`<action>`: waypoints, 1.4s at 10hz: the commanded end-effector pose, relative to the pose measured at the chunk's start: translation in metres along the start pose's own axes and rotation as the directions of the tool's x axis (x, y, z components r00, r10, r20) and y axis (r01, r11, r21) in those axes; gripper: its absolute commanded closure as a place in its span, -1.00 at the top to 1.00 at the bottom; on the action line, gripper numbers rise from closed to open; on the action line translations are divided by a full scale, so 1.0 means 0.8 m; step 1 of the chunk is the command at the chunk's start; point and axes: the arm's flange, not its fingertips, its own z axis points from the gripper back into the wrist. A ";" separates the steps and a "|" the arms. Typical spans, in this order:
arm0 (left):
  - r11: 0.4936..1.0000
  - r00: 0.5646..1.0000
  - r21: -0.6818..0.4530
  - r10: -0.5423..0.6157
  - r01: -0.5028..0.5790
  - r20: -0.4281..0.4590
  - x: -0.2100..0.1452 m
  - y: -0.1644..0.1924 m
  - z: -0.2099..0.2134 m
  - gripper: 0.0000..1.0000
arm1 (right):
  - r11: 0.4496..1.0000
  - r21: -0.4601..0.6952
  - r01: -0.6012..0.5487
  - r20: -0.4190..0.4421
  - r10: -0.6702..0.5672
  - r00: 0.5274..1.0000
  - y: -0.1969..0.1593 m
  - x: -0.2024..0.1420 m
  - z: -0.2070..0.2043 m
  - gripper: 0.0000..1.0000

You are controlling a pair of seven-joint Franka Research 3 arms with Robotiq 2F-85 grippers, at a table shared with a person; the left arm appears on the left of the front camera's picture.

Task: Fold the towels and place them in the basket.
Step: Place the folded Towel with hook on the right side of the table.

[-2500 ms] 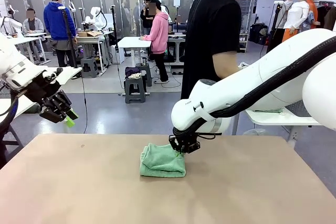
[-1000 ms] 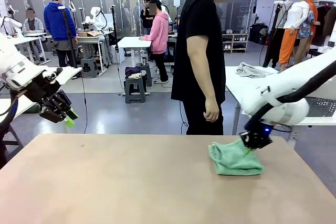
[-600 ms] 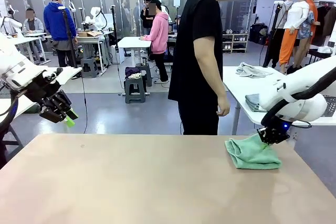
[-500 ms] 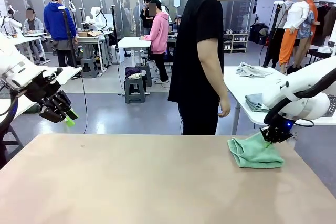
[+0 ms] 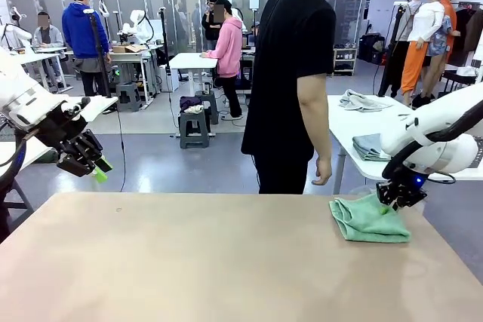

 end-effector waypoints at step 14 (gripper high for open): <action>1.000 1.000 0.003 -0.001 0.001 0.001 0.001 0.001 0.002 -0.17 | 0.996 0.014 -0.093 0.104 0.091 0.990 0.235 -0.246 0.376 0.07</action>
